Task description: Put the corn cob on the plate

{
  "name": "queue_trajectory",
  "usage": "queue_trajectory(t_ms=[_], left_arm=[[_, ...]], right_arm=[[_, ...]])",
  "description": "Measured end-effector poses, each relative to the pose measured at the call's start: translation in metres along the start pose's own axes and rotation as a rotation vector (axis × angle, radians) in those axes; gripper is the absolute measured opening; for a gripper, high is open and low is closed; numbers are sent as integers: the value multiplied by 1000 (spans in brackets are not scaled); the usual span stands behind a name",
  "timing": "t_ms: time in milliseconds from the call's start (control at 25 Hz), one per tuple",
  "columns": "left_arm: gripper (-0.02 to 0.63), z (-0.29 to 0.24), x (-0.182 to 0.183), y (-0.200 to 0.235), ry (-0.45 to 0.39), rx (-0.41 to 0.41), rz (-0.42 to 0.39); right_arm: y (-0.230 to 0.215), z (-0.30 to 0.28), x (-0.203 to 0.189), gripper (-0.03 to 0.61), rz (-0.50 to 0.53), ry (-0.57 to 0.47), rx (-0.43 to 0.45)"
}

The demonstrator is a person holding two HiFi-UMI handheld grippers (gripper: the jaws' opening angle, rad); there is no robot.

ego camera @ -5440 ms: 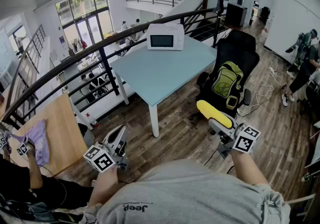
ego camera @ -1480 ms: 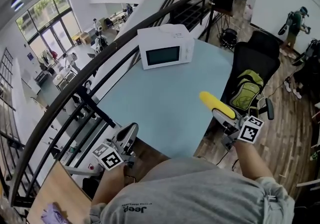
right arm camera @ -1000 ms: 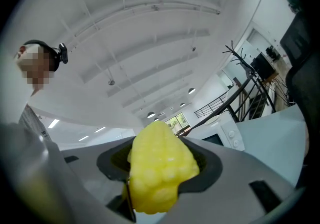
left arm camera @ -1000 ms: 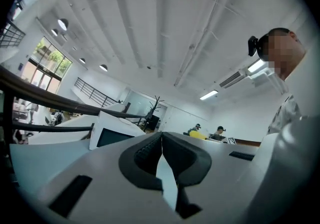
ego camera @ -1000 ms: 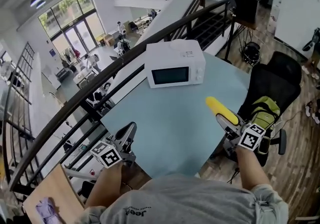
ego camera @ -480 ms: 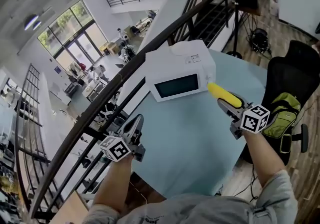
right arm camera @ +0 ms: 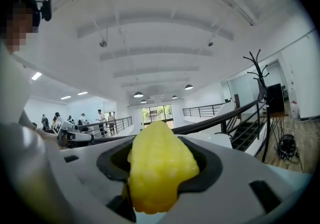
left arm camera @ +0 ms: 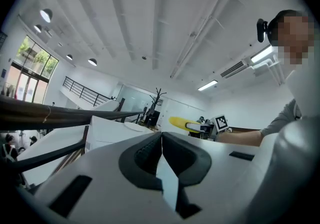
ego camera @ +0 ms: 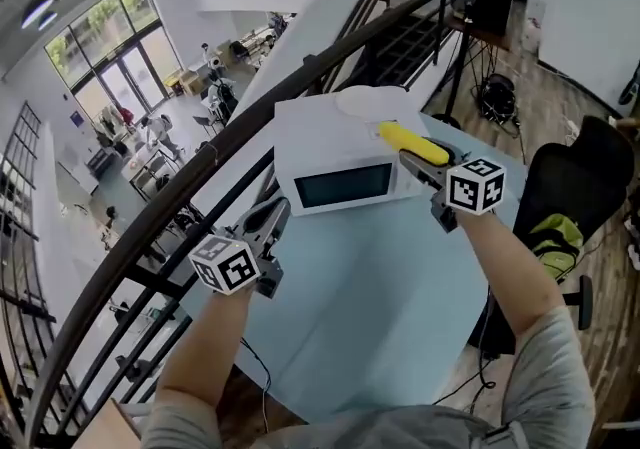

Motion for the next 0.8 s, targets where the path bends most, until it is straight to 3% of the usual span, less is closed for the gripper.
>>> queue_trajectory(t_ms=[480,800], left_arm=[[18,-73,36,66,-1,19,-43],[18,-87,54,98,-5,22,-57]], right_arm=[[-82,-154,18,239,93,180,-86],[-115,-222,17,239,167,299,-163]])
Point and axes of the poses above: the fingertips, and each gripper's own axes: z backward along the fingers, y to its left, x out of its top, the point moved 7 cm from there along z, backward along the fingers, and after that the axes turned 1 degree about y, right-handed, at the moved point
